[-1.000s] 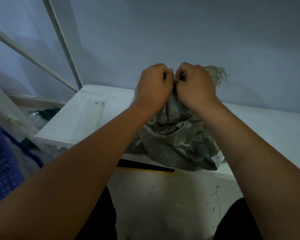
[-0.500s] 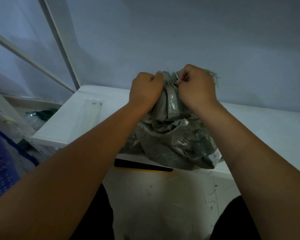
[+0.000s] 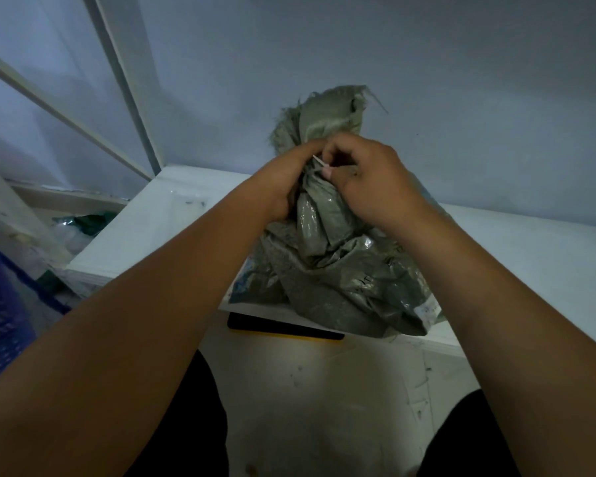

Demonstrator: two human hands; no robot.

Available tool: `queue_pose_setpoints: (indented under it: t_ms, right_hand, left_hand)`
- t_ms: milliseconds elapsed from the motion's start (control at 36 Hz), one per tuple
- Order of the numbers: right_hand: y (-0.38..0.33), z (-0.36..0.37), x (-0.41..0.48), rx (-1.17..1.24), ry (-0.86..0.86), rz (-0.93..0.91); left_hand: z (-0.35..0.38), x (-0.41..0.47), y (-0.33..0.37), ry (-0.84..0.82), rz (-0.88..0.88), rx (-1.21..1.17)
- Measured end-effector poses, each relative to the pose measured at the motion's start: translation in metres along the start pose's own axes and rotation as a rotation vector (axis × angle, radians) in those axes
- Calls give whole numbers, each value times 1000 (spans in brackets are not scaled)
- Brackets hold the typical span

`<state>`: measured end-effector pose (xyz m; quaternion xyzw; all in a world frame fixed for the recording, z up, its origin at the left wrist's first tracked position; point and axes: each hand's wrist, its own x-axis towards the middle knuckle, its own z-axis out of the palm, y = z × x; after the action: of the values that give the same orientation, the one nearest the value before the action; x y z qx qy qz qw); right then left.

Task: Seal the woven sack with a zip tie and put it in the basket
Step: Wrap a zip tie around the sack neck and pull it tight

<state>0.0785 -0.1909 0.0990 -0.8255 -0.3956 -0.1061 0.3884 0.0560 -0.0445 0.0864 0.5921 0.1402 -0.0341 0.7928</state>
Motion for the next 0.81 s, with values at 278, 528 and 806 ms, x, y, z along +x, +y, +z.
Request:
queue_pose_setpoints:
  t_ms: [278, 528, 806]
  right_hand:
    - [1, 8, 0, -307, 149, -191]
    - [-13, 11, -2, -134, 318, -74]
    - [-32, 5, 3, 336, 370, 351]
  left_hand:
    - [7, -2, 1, 345, 383, 127]
    - [11, -6, 2, 523, 567, 104]
    - [19, -10, -3, 522, 719, 186]
